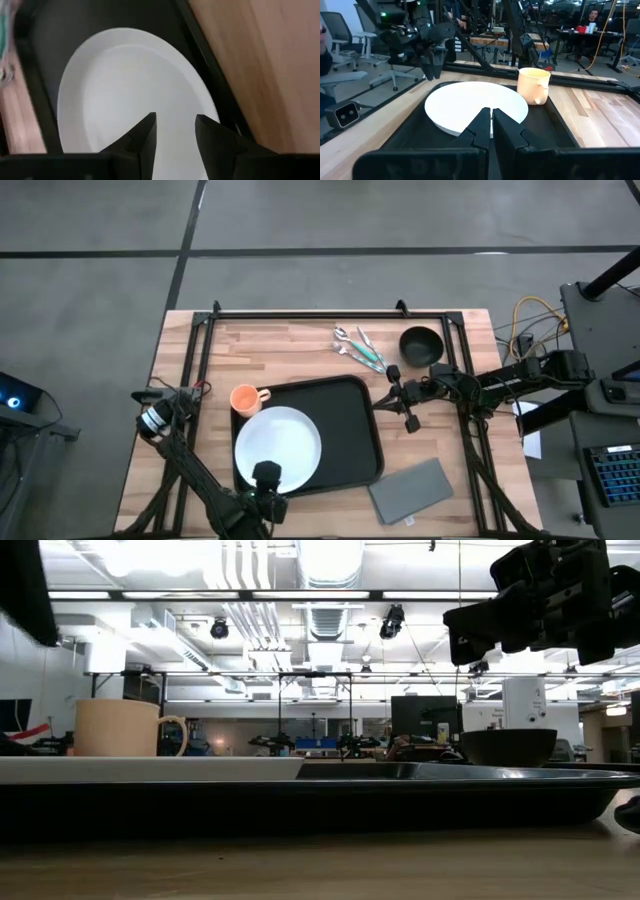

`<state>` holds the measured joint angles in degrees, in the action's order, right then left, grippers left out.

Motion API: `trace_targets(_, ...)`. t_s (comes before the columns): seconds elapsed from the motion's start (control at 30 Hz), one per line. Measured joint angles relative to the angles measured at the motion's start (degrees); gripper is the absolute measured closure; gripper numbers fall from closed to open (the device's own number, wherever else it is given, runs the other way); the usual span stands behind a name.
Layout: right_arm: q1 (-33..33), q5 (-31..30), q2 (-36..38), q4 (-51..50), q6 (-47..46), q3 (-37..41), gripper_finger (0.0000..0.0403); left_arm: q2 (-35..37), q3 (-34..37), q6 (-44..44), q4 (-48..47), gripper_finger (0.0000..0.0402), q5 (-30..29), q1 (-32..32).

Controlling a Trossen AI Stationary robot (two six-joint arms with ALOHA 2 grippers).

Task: Set up tray
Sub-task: Put the black bowl on the white plate

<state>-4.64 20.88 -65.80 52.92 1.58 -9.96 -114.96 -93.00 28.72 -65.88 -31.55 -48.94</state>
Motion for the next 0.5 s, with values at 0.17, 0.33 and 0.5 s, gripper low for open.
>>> trace_targets(0.17,0.0,0.0,0.0,-0.1,0.1,0.0,0.0394,6.1,7.7,-2.8,9.7,0.0285,0.9,3.4)
trace_targets(0.33,0.0,0.0,0.0,-0.3,0.1,0.0,0.0394,20.7,26.4,-16.4,35.1,0.0285,8.9,6.7)
trace_targets(0.5,0.0,-0.1,0.0,-0.5,0.8,0.0,0.0394,38.4,47.1,-24.7,57.2,0.0285,11.9,10.3)
